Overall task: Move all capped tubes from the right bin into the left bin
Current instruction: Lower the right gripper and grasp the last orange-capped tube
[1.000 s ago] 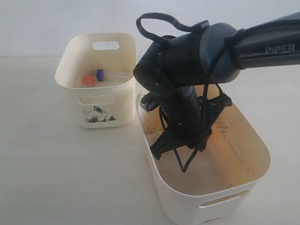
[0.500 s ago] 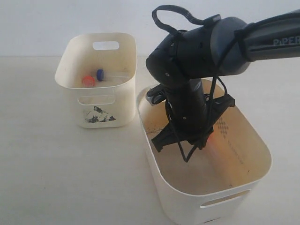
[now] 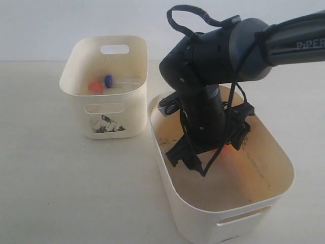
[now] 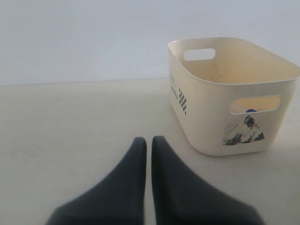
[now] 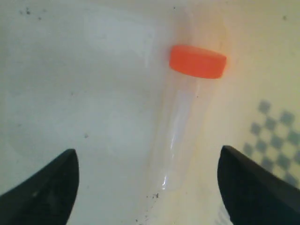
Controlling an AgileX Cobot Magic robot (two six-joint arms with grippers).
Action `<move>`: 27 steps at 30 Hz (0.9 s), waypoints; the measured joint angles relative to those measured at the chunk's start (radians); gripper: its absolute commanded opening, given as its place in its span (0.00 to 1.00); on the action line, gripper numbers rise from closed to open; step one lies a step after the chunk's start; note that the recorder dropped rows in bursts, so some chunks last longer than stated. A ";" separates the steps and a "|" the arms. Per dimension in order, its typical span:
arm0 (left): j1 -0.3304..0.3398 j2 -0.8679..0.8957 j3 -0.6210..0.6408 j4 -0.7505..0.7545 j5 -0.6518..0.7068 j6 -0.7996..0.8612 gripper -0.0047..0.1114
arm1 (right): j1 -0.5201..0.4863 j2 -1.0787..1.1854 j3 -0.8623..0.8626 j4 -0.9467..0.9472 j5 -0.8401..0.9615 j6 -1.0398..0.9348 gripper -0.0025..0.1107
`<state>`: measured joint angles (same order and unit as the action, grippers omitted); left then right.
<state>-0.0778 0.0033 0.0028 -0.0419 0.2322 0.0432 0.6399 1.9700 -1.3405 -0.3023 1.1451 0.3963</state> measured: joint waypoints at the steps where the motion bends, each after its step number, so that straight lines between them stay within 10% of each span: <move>1: 0.000 0.000 0.000 0.000 0.000 0.000 0.08 | 0.000 0.000 0.000 0.000 0.000 0.008 0.58; 27: 0.000 0.000 0.000 0.000 0.000 0.000 0.08 | 0.000 0.000 0.029 -0.056 -0.071 0.063 0.68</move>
<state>-0.0778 0.0033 0.0028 -0.0419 0.2322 0.0432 0.6399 1.9700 -1.3118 -0.3578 1.0737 0.4591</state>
